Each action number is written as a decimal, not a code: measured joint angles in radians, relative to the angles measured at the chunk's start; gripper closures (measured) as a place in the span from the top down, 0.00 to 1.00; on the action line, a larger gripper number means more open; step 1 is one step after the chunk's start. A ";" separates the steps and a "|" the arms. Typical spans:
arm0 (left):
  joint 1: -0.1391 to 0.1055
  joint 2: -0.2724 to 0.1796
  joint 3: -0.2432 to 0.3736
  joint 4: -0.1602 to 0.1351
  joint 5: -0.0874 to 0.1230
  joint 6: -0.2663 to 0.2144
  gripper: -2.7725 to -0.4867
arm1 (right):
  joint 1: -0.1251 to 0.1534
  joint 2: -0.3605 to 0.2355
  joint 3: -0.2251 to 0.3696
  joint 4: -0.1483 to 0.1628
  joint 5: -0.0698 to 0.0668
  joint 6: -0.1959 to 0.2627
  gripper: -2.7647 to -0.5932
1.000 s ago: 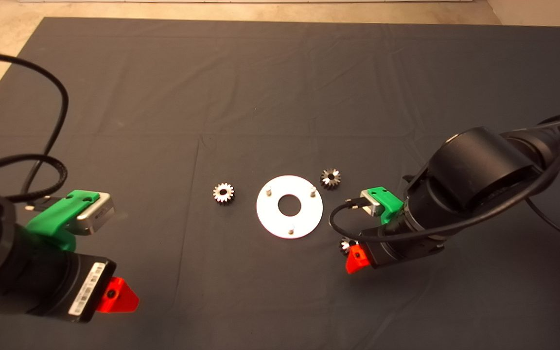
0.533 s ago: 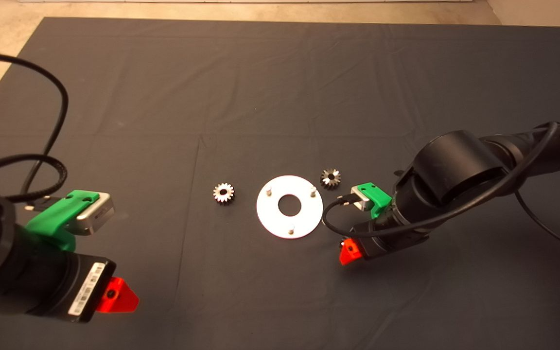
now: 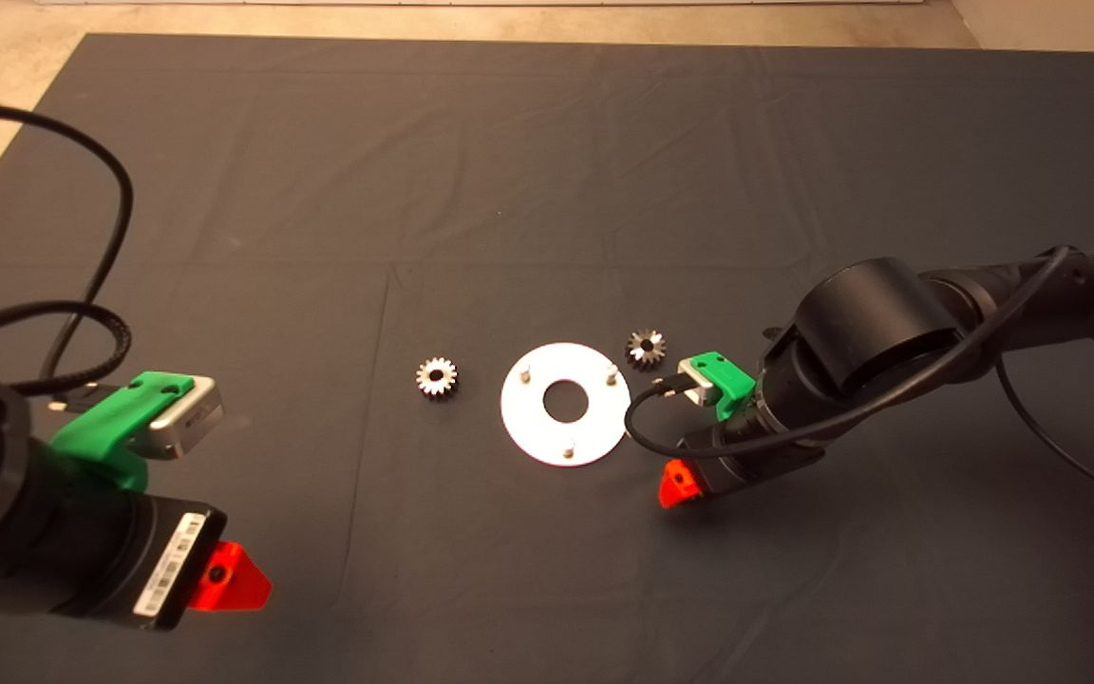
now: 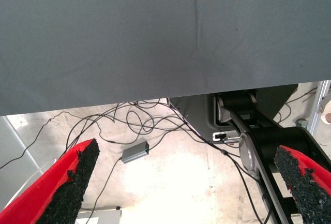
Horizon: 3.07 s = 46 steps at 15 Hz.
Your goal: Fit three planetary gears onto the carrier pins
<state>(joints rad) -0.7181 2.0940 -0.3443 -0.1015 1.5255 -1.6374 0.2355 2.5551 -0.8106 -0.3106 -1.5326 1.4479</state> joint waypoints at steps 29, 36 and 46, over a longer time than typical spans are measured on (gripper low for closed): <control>0.000 -0.008 0.002 0.000 0.000 0.000 0.87 | -0.048 0.055 -0.069 -0.061 0.001 -0.057 0.76; 0.000 -0.024 0.002 0.000 -0.002 0.002 0.87 | -0.059 0.060 -0.081 -0.064 0.002 -0.058 0.62; 0.000 -0.078 0.002 0.000 0.000 0.029 0.87 | -0.061 0.060 -0.087 -0.065 0.001 -0.060 0.45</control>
<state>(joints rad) -0.7177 2.0162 -0.3423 -0.1015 1.5255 -1.6083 0.1749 2.6151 -0.8972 -0.3757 -1.5313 1.3879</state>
